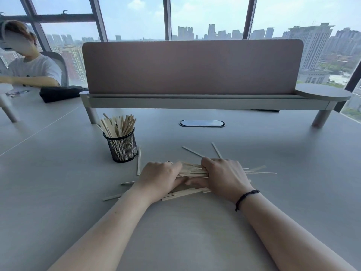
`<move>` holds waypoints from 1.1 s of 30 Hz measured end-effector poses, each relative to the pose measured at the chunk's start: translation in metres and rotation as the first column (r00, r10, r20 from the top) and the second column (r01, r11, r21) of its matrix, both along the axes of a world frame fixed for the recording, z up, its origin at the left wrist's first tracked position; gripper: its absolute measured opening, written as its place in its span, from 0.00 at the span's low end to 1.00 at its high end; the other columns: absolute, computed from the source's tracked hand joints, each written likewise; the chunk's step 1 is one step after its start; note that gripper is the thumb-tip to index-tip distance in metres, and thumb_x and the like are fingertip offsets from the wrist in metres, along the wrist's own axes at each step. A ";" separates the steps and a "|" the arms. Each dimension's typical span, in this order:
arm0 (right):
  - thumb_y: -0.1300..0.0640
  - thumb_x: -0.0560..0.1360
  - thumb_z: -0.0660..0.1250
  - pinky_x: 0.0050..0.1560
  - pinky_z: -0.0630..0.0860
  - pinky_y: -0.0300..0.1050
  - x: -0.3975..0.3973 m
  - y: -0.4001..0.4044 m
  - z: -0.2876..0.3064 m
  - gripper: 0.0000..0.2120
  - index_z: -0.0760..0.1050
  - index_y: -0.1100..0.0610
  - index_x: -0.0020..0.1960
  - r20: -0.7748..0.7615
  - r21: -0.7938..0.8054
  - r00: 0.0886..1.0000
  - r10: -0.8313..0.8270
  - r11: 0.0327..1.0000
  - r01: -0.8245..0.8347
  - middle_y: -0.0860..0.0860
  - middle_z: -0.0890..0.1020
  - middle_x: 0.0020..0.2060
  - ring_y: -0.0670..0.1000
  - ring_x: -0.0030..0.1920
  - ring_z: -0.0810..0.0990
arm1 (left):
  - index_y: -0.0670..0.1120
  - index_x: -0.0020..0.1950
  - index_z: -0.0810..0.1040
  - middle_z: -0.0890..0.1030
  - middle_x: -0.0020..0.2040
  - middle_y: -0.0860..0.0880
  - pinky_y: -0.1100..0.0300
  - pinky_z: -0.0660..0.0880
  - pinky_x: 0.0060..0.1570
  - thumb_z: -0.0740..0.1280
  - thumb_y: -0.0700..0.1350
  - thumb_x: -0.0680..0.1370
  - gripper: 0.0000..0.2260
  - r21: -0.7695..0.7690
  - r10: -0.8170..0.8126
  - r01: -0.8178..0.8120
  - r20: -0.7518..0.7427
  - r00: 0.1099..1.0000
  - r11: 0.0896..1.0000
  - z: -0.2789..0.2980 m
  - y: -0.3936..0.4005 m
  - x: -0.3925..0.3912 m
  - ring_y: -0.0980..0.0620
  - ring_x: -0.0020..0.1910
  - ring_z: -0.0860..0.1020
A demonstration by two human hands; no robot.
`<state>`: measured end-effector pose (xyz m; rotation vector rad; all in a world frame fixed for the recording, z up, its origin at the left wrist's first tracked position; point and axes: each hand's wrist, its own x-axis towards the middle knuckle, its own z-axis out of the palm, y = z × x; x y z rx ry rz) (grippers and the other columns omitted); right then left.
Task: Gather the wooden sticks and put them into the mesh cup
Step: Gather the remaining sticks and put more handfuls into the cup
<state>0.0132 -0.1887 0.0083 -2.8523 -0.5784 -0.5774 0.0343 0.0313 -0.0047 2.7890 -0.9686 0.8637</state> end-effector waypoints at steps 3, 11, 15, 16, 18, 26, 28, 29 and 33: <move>0.28 0.70 0.63 0.31 0.67 0.48 -0.001 -0.004 0.003 0.26 0.67 0.52 0.41 0.030 -0.012 0.999 -0.040 0.999 0.041 0.50 0.80 0.33 0.60 0.36 0.79 | 0.48 0.37 0.72 0.76 0.24 0.48 0.62 0.58 0.23 0.56 0.66 0.77 0.23 -0.043 0.011 -0.009 0.042 0.999 0.999 0.005 0.004 0.001 0.43 0.21 0.76; 0.50 0.75 0.64 0.30 0.61 0.47 0.000 -0.009 0.007 0.14 0.64 0.55 0.38 0.003 0.100 0.976 -0.220 0.971 0.218 0.50 0.70 0.28 0.62 0.33 0.68 | 0.43 0.39 0.73 0.79 0.29 0.44 0.54 0.71 0.21 0.58 0.62 0.80 0.22 -0.318 0.038 -0.027 0.028 0.999 0.948 0.018 0.015 0.003 0.38 0.24 0.77; 0.50 0.76 0.65 0.30 0.63 0.47 0.001 -0.006 0.009 0.16 0.63 0.55 0.36 -0.018 0.158 0.975 -0.220 0.963 0.220 0.50 0.69 0.26 0.62 0.32 0.68 | 0.42 0.41 0.72 0.76 0.31 0.44 0.53 0.72 0.24 0.60 0.59 0.80 0.20 -0.430 -0.021 0.024 0.011 1.000 0.902 0.024 0.014 0.000 0.39 0.26 0.75; 0.50 0.75 0.66 0.29 0.63 0.47 0.001 -0.004 0.010 0.16 0.63 0.55 0.36 -0.013 0.172 0.977 -0.213 0.962 0.212 0.51 0.69 0.26 0.62 0.31 0.68 | 0.42 0.42 0.72 0.75 0.32 0.45 0.54 0.71 0.24 0.61 0.58 0.80 0.19 -0.449 -0.031 0.033 0.011 0.999 0.893 0.025 0.014 -0.002 0.40 0.26 0.74; 0.51 0.75 0.66 0.29 0.62 0.46 0.001 -0.002 0.012 0.17 0.62 0.56 0.35 0.006 0.198 0.979 -0.202 0.960 0.197 0.51 0.67 0.24 0.62 0.30 0.67 | 0.42 0.43 0.72 0.71 0.33 0.49 0.56 0.69 0.25 0.62 0.57 0.81 0.18 -0.479 -0.050 0.043 -0.002 0.999 0.877 0.029 0.012 -0.005 0.44 0.27 0.70; 0.50 0.75 0.67 0.27 0.62 0.46 0.003 0.000 0.020 0.22 0.58 0.54 0.32 0.037 0.232 0.983 -0.180 0.958 0.167 0.51 0.66 0.23 0.62 0.29 0.66 | 0.47 0.38 0.69 0.66 0.26 0.58 0.61 0.60 0.24 0.65 0.57 0.79 0.17 -0.544 -0.081 0.017 -0.093 0.992 0.839 0.033 0.016 -0.006 0.58 0.23 0.64; 0.50 0.75 0.67 0.27 0.61 0.45 0.004 -0.002 0.021 0.22 0.58 0.55 0.31 0.022 0.256 0.980 -0.198 0.949 0.186 0.51 0.66 0.22 0.61 0.29 0.66 | 0.45 0.38 0.71 0.70 0.26 0.57 0.60 0.61 0.24 0.67 0.60 0.76 0.19 -0.570 -0.088 0.003 -0.123 0.989 0.822 0.033 0.019 -0.006 0.58 0.23 0.64; 0.51 0.75 0.67 0.27 0.59 0.44 0.004 -0.003 0.022 0.22 0.58 0.55 0.31 0.019 0.282 0.978 -0.207 0.940 0.193 0.51 0.65 0.22 0.61 0.29 0.65 | 0.43 0.39 0.73 0.71 0.26 0.57 0.59 0.62 0.24 0.69 0.61 0.74 0.21 -0.576 -0.081 -0.006 -0.126 0.989 0.817 0.033 0.021 -0.006 0.57 0.23 0.63; 0.46 0.77 0.67 0.28 0.59 0.45 0.004 -0.004 0.030 0.26 0.58 0.56 0.30 0.003 0.440 0.979 -0.203 0.879 0.181 0.51 0.63 0.21 0.56 0.28 0.62 | 0.40 0.39 0.74 0.65 0.26 0.53 0.53 0.65 0.24 0.75 0.66 0.66 0.29 -0.519 -0.001 -0.075 -0.145 0.989 0.852 0.033 0.022 -0.008 0.49 0.26 0.61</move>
